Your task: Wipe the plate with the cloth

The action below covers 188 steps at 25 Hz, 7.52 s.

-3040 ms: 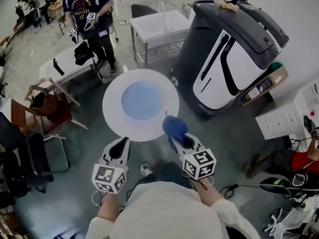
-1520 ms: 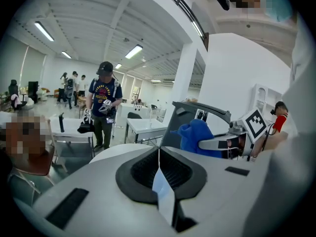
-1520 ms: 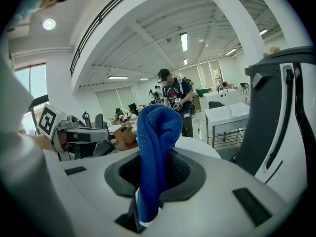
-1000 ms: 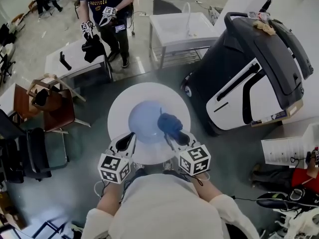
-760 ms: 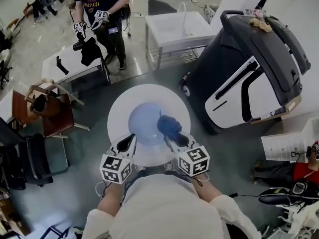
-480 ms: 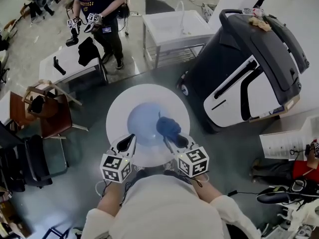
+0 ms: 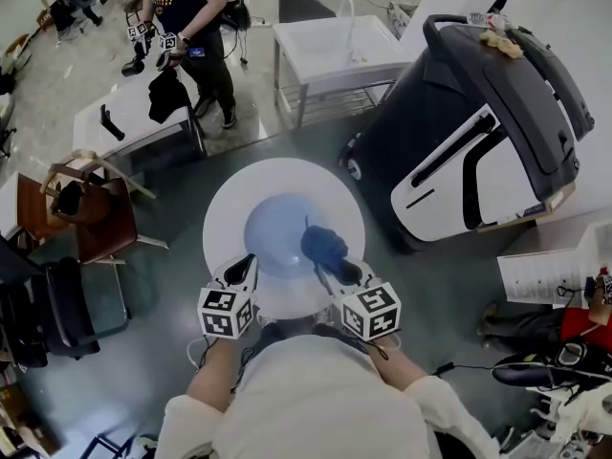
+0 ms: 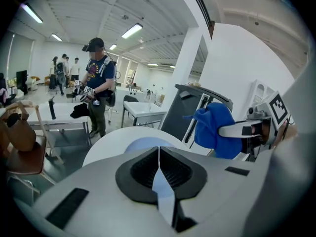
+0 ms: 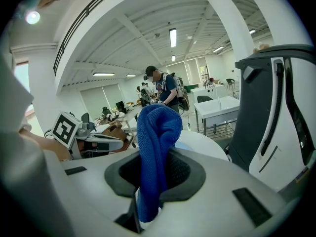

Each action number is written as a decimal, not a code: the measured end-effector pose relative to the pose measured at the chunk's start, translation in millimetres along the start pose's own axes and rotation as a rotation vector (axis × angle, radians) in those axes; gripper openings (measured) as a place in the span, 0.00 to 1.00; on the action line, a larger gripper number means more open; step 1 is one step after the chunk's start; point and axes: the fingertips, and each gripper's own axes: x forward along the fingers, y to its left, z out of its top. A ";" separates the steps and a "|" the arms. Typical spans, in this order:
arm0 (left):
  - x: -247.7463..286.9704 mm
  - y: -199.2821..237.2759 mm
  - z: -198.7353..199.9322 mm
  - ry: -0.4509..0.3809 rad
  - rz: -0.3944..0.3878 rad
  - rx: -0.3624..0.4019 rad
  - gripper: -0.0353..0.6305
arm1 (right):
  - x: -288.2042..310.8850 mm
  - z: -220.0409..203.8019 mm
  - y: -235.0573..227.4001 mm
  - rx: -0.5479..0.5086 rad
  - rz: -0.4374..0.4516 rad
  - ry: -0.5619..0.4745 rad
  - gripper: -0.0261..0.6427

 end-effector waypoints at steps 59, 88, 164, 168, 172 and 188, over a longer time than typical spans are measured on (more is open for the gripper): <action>98.5 75.6 -134.1 0.324 0.143 -0.602 0.36 | -3.0 -27.3 -21.6 0.031 -0.030 0.092 0.17; 101.6 71.7 -128.4 0.288 0.129 -0.653 0.12 | -24.1 -39.2 -30.9 0.068 -0.065 0.092 0.17; -71.8 -33.4 68.0 -0.256 -0.028 -0.467 0.12 | -4.4 26.8 72.6 -0.437 0.194 0.071 0.17; -74.5 -32.4 67.8 -0.255 -0.024 -0.448 0.12 | -14.4 20.7 45.9 -0.391 0.126 0.096 0.17; -72.8 -39.2 57.3 -0.229 -0.034 -0.434 0.12 | -20.1 32.8 11.9 -0.376 0.010 0.077 0.17; -63.9 -62.0 44.1 -0.166 -0.056 -0.358 0.12 | 0.1 66.1 72.4 -0.440 0.122 -0.002 0.17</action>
